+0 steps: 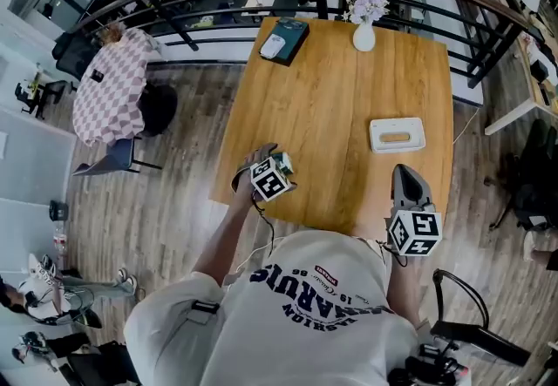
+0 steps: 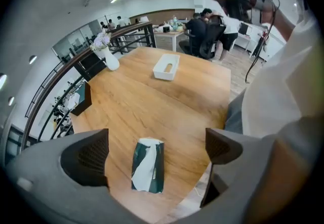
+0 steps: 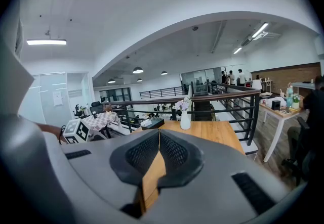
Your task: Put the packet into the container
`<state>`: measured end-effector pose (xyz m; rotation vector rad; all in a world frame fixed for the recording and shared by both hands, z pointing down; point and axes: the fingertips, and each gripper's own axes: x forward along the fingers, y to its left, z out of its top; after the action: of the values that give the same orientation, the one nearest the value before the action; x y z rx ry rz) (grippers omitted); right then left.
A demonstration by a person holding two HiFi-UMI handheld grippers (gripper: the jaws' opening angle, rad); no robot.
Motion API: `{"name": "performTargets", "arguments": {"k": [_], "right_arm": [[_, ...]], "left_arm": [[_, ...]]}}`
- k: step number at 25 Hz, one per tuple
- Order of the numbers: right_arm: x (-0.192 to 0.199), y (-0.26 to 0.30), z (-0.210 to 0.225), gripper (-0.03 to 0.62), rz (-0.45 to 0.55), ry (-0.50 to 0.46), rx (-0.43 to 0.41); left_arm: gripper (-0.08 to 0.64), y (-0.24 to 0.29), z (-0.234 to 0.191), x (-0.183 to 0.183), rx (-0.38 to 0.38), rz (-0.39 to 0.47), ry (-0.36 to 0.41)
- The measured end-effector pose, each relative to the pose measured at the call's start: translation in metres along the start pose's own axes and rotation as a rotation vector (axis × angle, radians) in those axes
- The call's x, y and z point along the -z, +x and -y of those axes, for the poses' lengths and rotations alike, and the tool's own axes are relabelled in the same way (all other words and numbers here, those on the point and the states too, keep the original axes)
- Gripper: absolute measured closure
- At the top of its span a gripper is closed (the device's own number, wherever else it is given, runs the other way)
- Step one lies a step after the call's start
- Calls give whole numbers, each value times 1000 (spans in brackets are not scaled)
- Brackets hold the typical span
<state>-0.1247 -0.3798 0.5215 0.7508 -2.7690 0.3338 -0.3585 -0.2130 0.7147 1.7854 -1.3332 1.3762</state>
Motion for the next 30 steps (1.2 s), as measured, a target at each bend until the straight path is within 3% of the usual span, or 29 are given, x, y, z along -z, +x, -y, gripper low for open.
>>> {"name": "performTargets", "arguments": {"k": [4, 9, 16, 24, 25, 26, 30], "right_arm": [[5, -7, -3, 583, -4, 0, 20], [13, -20, 6, 583, -20, 13, 57], [11, -31, 17, 583, -18, 18, 105], [13, -32, 18, 583, -27, 27, 113], [14, -31, 17, 583, -27, 28, 113], [14, -30, 16, 583, -26, 28, 112], [16, -28, 13, 583, -31, 33, 109]], "left_arm": [[-30, 42, -15, 51, 7, -142, 87], [-31, 91, -24, 92, 71, -231, 160], [-30, 136, -23, 124, 105, -293, 136], [-24, 149, -20, 127, 79, -290, 147], [178, 147, -20, 127, 75, -300, 159], [244, 145, -20, 127, 72, -306, 169], [256, 143, -21, 127, 70, -314, 178]]}}
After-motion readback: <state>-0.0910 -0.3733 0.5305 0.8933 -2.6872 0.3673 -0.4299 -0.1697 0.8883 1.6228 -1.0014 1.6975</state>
